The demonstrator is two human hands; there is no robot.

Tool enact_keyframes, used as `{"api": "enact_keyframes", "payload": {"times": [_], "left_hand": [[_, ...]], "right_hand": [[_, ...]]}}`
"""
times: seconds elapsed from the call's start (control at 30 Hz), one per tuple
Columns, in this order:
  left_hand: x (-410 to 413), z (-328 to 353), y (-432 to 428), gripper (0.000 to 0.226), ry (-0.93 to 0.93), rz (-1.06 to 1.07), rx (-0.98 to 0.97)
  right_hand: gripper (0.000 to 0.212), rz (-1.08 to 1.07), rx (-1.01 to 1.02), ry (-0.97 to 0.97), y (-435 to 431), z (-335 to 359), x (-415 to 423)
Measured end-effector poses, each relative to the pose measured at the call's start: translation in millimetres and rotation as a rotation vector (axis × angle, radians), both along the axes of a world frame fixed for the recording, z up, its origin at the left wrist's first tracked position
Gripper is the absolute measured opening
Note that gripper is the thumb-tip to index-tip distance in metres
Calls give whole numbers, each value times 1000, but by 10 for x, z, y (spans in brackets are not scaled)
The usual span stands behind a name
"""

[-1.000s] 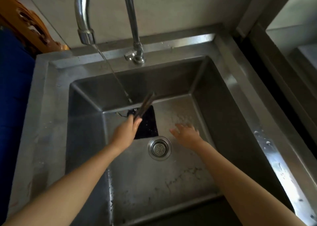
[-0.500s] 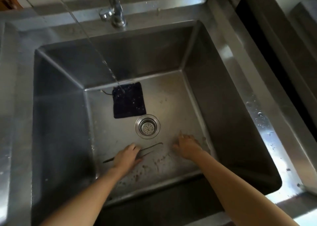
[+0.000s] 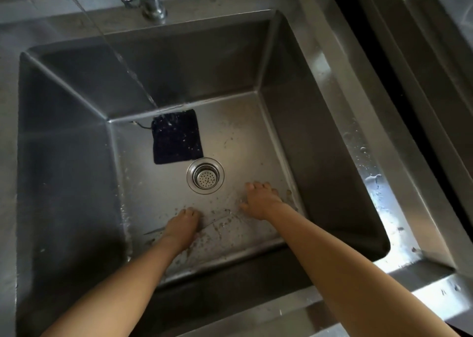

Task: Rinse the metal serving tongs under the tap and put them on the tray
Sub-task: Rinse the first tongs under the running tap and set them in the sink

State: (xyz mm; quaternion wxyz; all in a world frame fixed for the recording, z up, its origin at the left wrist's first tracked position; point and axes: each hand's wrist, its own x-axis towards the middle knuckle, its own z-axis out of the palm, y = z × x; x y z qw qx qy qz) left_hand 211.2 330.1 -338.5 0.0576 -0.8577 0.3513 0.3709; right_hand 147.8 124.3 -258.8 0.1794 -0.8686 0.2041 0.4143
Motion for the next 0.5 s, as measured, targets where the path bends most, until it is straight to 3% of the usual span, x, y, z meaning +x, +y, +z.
{"api": "enact_keyframes", "payload": {"times": [0.2, 0.5], "left_hand": [[163, 333, -314, 41, 24, 137, 18], [568, 1545, -1206, 49, 73, -55, 141]], "right_hand": [[62, 34, -21, -54, -173, 187, -31], [77, 55, -48, -151, -582, 1032, 51]]}}
